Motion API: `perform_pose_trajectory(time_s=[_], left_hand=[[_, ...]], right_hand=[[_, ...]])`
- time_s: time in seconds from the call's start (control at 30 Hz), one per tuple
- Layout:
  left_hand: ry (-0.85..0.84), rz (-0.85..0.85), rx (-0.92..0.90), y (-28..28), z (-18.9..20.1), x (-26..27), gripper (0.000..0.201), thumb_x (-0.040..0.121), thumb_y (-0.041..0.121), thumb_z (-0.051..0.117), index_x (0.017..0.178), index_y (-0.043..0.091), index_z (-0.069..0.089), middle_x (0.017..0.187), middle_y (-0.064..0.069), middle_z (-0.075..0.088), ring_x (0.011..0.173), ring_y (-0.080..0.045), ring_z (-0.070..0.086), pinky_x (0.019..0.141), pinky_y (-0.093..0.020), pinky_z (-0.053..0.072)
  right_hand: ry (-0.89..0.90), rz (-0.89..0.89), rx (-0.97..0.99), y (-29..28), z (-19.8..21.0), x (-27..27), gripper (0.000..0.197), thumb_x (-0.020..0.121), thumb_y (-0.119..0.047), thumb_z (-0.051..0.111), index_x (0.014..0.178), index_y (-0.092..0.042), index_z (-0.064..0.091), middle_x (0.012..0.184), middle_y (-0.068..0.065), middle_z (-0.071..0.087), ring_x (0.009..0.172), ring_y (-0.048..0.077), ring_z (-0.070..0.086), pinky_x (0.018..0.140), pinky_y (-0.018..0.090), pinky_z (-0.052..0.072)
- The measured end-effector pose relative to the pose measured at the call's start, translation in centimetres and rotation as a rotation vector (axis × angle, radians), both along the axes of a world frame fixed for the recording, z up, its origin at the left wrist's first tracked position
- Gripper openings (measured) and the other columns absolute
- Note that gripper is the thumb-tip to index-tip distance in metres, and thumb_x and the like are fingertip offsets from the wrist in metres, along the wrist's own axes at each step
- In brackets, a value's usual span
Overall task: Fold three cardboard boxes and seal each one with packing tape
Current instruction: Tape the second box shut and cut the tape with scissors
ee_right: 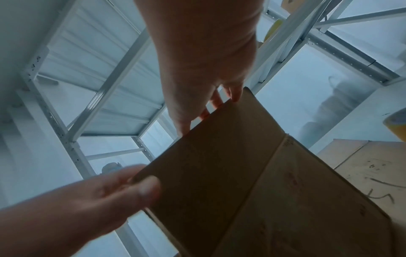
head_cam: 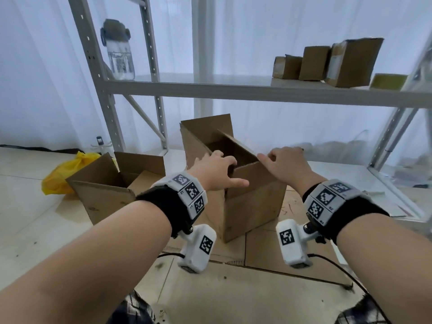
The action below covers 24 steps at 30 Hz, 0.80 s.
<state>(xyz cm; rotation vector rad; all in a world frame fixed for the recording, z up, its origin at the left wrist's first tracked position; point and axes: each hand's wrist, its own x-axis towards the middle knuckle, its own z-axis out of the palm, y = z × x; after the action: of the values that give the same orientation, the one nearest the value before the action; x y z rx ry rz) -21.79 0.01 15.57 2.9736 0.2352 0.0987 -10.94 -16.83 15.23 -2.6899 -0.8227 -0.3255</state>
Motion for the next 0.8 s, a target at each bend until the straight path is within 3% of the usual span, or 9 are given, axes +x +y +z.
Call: perform_pose_trajectory(time_s=[0.07, 0.13, 0.3, 0.37, 0.4, 0.47, 0.53, 0.67, 0.8], left_hand=[[0.004, 0.005, 0.05, -0.3, -0.2, 0.4, 0.055, 0.088, 0.065, 0.045, 0.129, 0.029, 0.053, 0.154, -0.007, 0.024, 0.14, -0.035, 0.023, 0.114, -0.058, 0.018], [0.006, -0.077, 0.052, -0.3, -0.1, 0.7, 0.043, 0.097, 0.049, 0.041, 0.121, 0.019, 0.062, 0.156, -0.008, 0.022, 0.144, -0.033, 0.016, 0.117, -0.054, 0.009], [0.039, -0.216, 0.051, 2.7, 1.4, 0.0, 0.038, 0.1, 0.033, 0.045, 0.12, 0.006, 0.063, 0.152, -0.002, 0.031, 0.132, -0.016, 0.039, 0.111, -0.031, 0.025], [0.07, -0.196, 0.059, 4.7, 2.1, -0.6, 0.036, 0.098, 0.033, 0.048, 0.117, 0.007, 0.064, 0.143, 0.0, 0.041, 0.12, -0.014, 0.047, 0.104, -0.028, 0.033], [0.093, -0.181, 0.063, 5.7, 2.3, -0.8, 0.036, 0.098, 0.033, 0.049, 0.118, 0.007, 0.064, 0.139, 0.0, 0.043, 0.116, -0.014, 0.049, 0.103, -0.028, 0.035], [0.134, -0.152, 0.076, 7.1, 2.6, -1.4, 0.037, 0.098, 0.033, 0.05, 0.12, 0.007, 0.063, 0.137, -0.001, 0.045, 0.117, -0.015, 0.049, 0.103, -0.028, 0.035], [0.165, -0.133, 0.106, 8.1, 3.0, -1.8, 0.037, 0.098, 0.033, 0.051, 0.123, 0.008, 0.062, 0.138, 0.0, 0.044, 0.12, -0.015, 0.047, 0.105, -0.028, 0.034], [0.228, -0.117, 0.232, 8.7, 3.8, -1.6, 0.037, 0.097, 0.032, 0.052, 0.12, 0.006, 0.063, 0.125, -0.005, 0.056, 0.111, -0.019, 0.054, 0.1, -0.032, 0.042], [0.271, -0.091, 0.391, 8.9, 4.4, -1.1, 0.038, 0.094, 0.041, 0.054, 0.113, 0.01, 0.065, 0.106, -0.006, 0.061, 0.102, -0.021, 0.054, 0.088, -0.031, 0.043]], right_hand=[[0.053, 0.004, -0.018, 0.3, 0.6, -0.2, 0.049, 0.096, -0.056, 0.033, 0.092, -0.018, 0.064, 0.096, 0.003, 0.067, 0.094, 0.024, 0.056, 0.091, 0.041, 0.044], [0.041, -0.036, -0.096, 0.6, 1.6, -0.4, 0.042, 0.097, -0.052, 0.03, 0.089, -0.022, 0.059, 0.092, -0.002, 0.061, 0.093, 0.021, 0.053, 0.093, 0.043, 0.037], [0.074, -0.035, -0.142, 2.4, 3.4, 0.0, 0.04, 0.099, -0.036, 0.024, 0.068, -0.024, 0.047, 0.091, 0.001, 0.059, 0.096, 0.023, 0.053, 0.09, 0.044, 0.024], [0.14, -0.036, -0.191, 3.3, 3.9, 0.3, 0.039, 0.098, -0.035, 0.024, 0.08, -0.027, 0.058, 0.105, 0.004, 0.058, 0.11, 0.028, 0.048, 0.093, 0.045, 0.025], [0.184, -0.041, -0.219, 3.9, 3.9, 0.7, 0.039, 0.097, -0.035, 0.025, 0.099, -0.028, 0.063, 0.119, 0.006, 0.055, 0.118, 0.03, 0.043, 0.096, 0.046, 0.024], [0.282, -0.045, -0.251, 4.8, 4.1, 1.1, 0.044, 0.092, -0.042, 0.031, 0.125, -0.027, 0.057, 0.141, 0.005, 0.044, 0.13, 0.032, 0.033, 0.104, 0.048, 0.021], [0.394, -0.021, -0.211, 6.0, 4.6, 0.8, 0.049, 0.083, -0.052, 0.039, 0.122, -0.029, 0.056, 0.148, 0.002, 0.039, 0.134, 0.03, 0.033, 0.111, 0.048, 0.021], [0.604, 0.138, -0.21, 8.3, 5.6, -1.0, 0.045, 0.1, -0.039, 0.027, 0.128, -0.021, 0.058, 0.143, 0.002, 0.043, 0.132, 0.02, 0.038, 0.106, 0.033, 0.023], [0.594, 0.094, -0.314, 10.2, 4.4, -0.7, 0.058, 0.097, -0.053, 0.021, 0.136, -0.021, 0.05, 0.148, 0.005, 0.04, 0.135, 0.025, 0.036, 0.113, 0.042, 0.022]])
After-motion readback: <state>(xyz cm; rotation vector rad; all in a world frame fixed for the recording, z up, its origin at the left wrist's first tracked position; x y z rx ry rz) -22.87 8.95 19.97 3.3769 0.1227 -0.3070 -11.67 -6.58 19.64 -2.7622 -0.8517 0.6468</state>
